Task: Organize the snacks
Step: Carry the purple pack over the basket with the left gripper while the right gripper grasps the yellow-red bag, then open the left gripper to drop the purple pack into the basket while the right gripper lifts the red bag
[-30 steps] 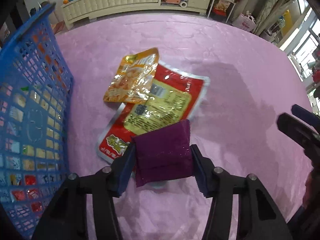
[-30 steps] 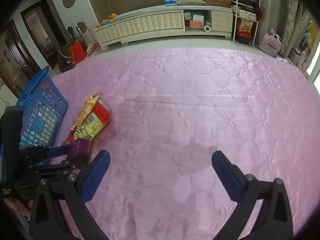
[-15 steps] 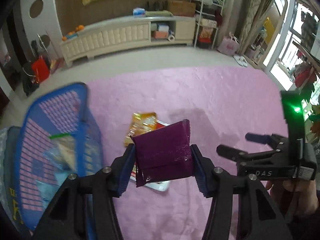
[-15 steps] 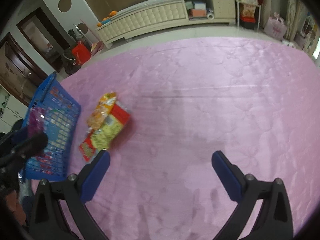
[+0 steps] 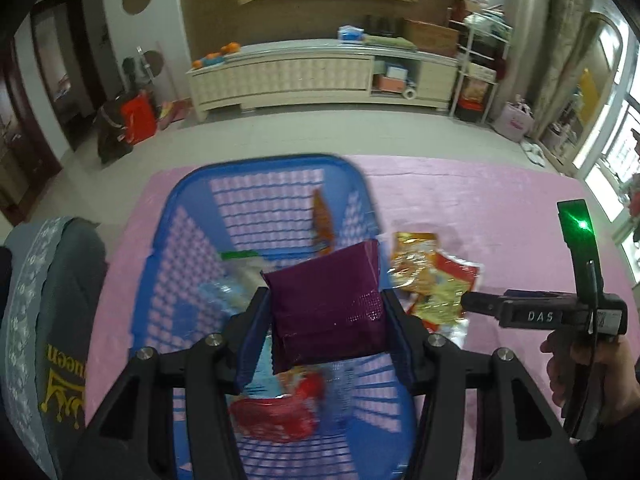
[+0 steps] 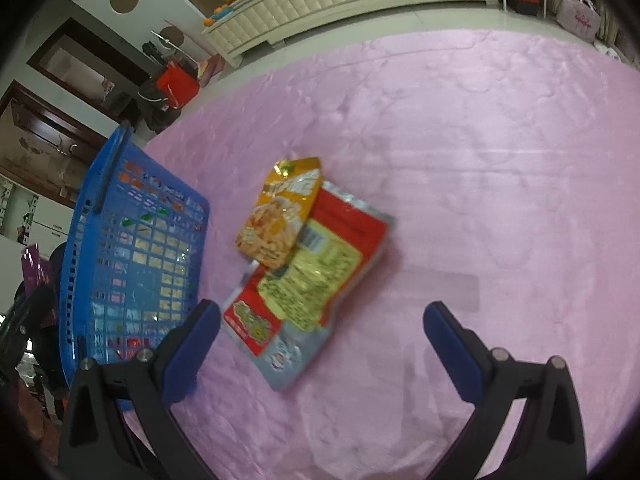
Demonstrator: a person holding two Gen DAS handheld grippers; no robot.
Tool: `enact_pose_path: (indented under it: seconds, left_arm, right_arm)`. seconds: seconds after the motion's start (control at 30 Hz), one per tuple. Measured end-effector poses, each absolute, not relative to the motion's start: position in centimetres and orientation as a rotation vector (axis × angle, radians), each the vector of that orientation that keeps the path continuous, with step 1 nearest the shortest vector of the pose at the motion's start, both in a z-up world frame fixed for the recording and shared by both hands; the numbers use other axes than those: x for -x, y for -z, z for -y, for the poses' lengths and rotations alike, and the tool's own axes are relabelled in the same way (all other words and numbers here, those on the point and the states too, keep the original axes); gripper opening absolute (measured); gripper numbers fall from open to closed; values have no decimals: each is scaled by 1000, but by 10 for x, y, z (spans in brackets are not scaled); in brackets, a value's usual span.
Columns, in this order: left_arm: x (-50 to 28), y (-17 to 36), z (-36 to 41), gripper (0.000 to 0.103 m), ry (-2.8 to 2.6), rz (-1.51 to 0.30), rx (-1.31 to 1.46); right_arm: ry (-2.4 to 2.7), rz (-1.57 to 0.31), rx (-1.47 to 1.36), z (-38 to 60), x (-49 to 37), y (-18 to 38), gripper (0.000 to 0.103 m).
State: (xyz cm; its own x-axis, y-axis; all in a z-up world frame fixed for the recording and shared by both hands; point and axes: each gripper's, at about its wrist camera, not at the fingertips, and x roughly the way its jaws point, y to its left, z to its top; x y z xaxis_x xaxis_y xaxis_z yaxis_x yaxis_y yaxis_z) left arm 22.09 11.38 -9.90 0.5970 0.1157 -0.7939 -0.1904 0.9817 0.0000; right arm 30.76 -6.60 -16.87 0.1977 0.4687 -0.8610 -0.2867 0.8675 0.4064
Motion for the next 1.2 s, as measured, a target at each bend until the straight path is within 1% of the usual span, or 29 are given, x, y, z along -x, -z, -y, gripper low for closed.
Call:
enact_pose_path:
  seconds: [0.07,0.1,0.13,0.17,0.2,0.27,0.37,0.4,0.5,0.73,1.0,1.03,1.07,1.1,1.2]
  left_arm:
    - [-218,103,-123,52,-175,-927,104]
    - [-218,106,-128,52,-174,-935,111]
    - [-217,107,-129,52,-173,-941,112]
    - [-216,110,-132,52,-170,-945,115]
    - [-216,113,-134,52,-161,-949,122]
    - [-219,116,-137,52,-139,-953,131]
    - [-216,121,-137,52,-126,-960,133]
    - [-216,122,-138,52,-121,-963,138]
    - [-213,124,-140,52,-111,-964,150]
    - [-205,127,-139,52,-102,-970,147]
    - [-196,120,-139,53,-82,-957,139]
    - [-196,121,-140,60,-68,-961,139]
    - [-197,122,-141,73,-54,-967,140]
    - [-197,123,-141,76,-52,-969,139]
    - [-192,117,-144,76,-68,-947,135]
  right_arm:
    - [-528,-1285,-171,58,-312,175,93]
    - [-517,-1293,-162,53,-314,179,84]
    - [-510,-1296,-156,51,-315,181,79]
    - [-502,-1302,-141,47,-315,183,77]
    - [-495,-1308,-131,44,-316,185,72]
    - [-483,-1300,-113,39,-315,186,67]
    - [-457,-1294,-93,33,-315,187,43]
    - [-465,-1305,-96,33,-315,189,27]
    - [-470,-1320,-117,35,-314,192,12]
    - [-496,-1251,-57,40,-289,171,7]
    - [-504,-1165,-47,57,-260,133,6]
    - [-509,-1157,-46,58,-259,129,6]
    - [-520,-1152,-40,58,-255,125,6]
    - [-534,-1141,-32,57,-250,120,6]
    - [-538,-1108,-4,55,-240,108,5]
